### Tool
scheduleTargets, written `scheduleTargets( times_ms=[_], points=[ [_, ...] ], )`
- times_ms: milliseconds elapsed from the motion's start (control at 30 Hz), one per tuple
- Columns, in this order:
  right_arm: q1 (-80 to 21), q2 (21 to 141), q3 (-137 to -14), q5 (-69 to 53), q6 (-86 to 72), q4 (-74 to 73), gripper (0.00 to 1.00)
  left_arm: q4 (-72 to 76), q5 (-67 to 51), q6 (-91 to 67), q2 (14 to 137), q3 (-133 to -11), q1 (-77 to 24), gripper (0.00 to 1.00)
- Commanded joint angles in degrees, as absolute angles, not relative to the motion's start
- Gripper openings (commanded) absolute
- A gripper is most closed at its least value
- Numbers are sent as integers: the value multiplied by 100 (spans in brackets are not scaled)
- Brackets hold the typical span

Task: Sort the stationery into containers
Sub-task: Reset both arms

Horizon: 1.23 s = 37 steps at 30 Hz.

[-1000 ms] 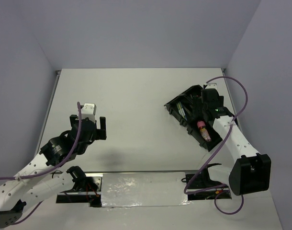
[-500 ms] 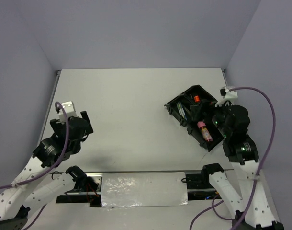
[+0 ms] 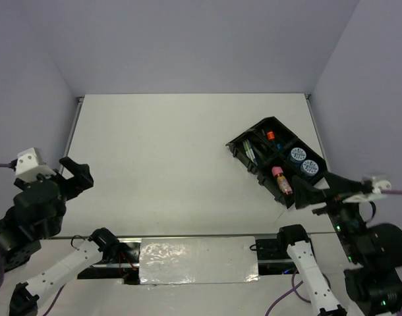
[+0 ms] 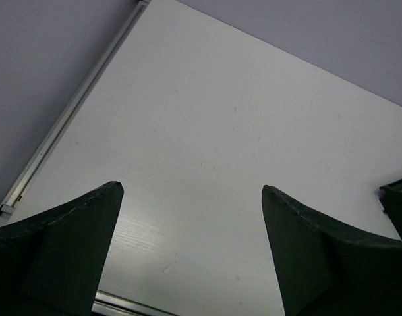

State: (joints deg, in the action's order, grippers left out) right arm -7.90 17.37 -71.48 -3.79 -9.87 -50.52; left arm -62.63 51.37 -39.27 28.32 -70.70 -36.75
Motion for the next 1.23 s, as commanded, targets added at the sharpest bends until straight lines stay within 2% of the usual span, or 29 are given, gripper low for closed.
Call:
scheduleTargets(
  times_ms=[0, 267, 1200],
  points=[
    [-809, 1329, -7734, 201, -756, -5957, 100, -6968, 4922, -3691, 2681, -7645, -3647, 99],
    [-826, 862, -7972, 914, -580, -6486, 100, -7699, 5168, -3709, 2014, -8209, -3647, 99],
    [-844, 914, -7682, 563, -765, -6100, 100, -7093, 4746, -3419, 1573, -7515, -3639, 99]
  ],
)
